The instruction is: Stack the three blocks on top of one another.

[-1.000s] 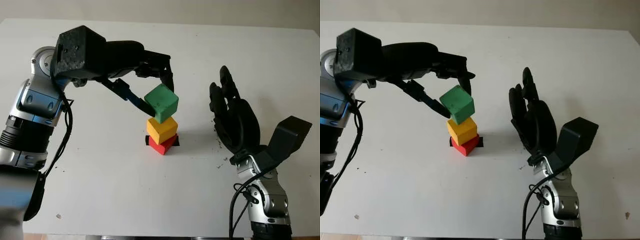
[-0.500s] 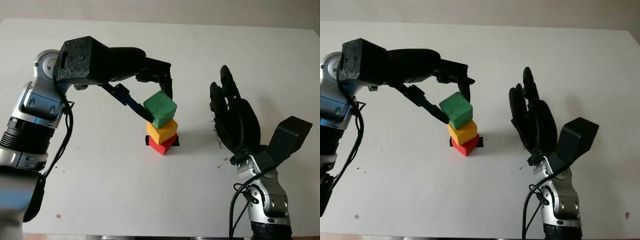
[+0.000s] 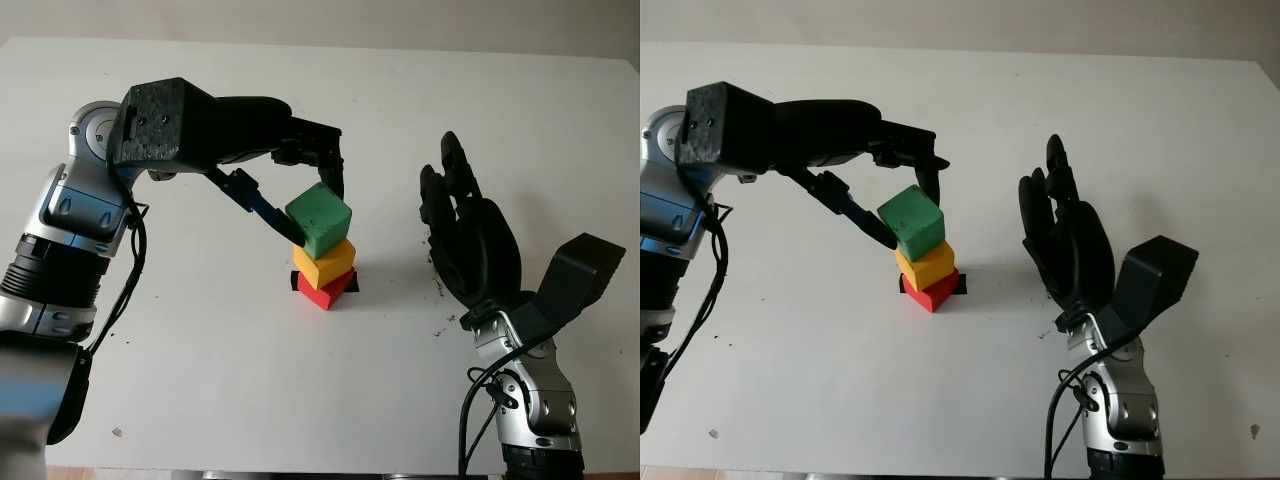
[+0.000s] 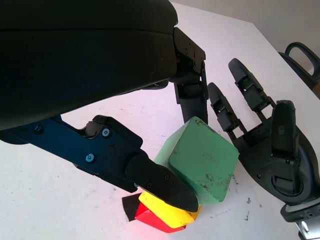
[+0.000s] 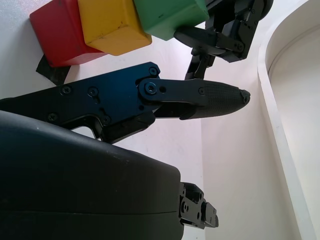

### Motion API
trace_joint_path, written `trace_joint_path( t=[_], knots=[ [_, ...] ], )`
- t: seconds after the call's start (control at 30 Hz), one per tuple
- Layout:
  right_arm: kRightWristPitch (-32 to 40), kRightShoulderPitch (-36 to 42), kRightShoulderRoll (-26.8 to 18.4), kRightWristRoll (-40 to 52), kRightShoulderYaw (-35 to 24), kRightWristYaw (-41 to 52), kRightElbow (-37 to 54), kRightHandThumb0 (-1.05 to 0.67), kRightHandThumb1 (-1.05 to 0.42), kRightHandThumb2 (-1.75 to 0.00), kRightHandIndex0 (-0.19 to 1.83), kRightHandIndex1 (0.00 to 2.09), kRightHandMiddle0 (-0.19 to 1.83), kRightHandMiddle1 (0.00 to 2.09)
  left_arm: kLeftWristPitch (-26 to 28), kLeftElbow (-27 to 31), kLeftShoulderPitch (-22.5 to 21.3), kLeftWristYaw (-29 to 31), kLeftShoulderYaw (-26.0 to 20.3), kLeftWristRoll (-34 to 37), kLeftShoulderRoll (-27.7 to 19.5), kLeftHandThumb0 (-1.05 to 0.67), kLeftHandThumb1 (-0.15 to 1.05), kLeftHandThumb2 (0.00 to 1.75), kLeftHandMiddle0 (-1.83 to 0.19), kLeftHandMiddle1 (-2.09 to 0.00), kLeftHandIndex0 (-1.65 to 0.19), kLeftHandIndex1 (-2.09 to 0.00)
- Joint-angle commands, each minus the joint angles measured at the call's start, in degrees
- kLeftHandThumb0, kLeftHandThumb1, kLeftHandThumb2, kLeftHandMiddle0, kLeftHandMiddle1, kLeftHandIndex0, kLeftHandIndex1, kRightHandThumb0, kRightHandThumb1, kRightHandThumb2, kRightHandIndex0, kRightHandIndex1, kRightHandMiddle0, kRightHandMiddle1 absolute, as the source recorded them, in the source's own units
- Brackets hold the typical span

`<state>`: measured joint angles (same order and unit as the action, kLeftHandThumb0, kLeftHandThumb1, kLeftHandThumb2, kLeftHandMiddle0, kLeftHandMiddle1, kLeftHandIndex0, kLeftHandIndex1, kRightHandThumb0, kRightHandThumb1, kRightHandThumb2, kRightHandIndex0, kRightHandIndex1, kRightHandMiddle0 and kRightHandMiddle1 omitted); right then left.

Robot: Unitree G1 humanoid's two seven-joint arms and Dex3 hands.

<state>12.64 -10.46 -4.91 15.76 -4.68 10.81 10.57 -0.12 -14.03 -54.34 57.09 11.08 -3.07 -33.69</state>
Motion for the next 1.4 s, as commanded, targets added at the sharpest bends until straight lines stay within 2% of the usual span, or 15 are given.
trace_joint_path(
  t=[0.0, 0.7, 0.8, 0.9, 1.13, 1.37],
  knots=[
    [-0.8, 0.4, -0.3, -0.1, -0.3, 0.1, 0.5, -0.70, -1.05, -0.41, -0.19, 0.00, -0.19, 0.01, 0.1, 0.1, 0.2, 0.1, -0.2, 0.6, 0.3, -0.45, 0.96, 0.05, -0.23, -0.05, -0.40, -1.50],
    [-0.5, 0.9, -0.1, 0.0, -0.3, -0.3, 1.1, -0.71, -1.05, -0.41, -0.19, 0.00, -0.19, 0.01, 3.4, 2.0, 0.7, -0.5, 0.3, 1.0, 0.5, -0.45, 0.96, 0.05, -0.22, -0.05, -0.39, -1.49],
    [-0.3, 0.9, -0.5, 0.0, -0.2, 0.1, 1.2, -0.70, -1.05, -0.42, -0.19, 0.00, -0.19, 0.00, 5.9, 3.2, 0.9, -0.9, 0.4, 0.4, 0.5, -0.47, 0.93, 0.05, -0.22, -0.05, -0.42, -1.41],
    [-0.5, 0.9, -0.4, 0.0, -0.2, 0.1, 1.1, -0.69, -1.05, -0.42, -0.19, 0.00, -0.19, 0.00, 7.7, 4.0, 1.1, -0.8, 0.4, 0.3, 0.4, -0.53, 0.90, 0.04, -0.20, -0.04, -0.36, -1.34],
    [0.5, 0.7, -0.3, 0.4, -0.3, 0.0, 1.4, -0.70, -1.05, -0.40, -0.19, 0.00, -0.19, 0.00, 7.2, 4.4, 1.4, -0.8, 0.3, 0.0, 0.2, -0.60, 0.88, 0.05, -0.16, -0.04, -0.28, -1.09],
    [0.3, 0.8, -0.6, 0.1, -0.2, 0.2, 1.4, -0.70, -1.05, -0.42, -0.19, 0.00, -0.19, 0.00, 7.1, 4.4, 1.5, -0.7, 0.2, 0.1, 0.1, -0.61, 0.89, 0.06, -0.15, -0.05, -0.27, -1.03]
  ],
)
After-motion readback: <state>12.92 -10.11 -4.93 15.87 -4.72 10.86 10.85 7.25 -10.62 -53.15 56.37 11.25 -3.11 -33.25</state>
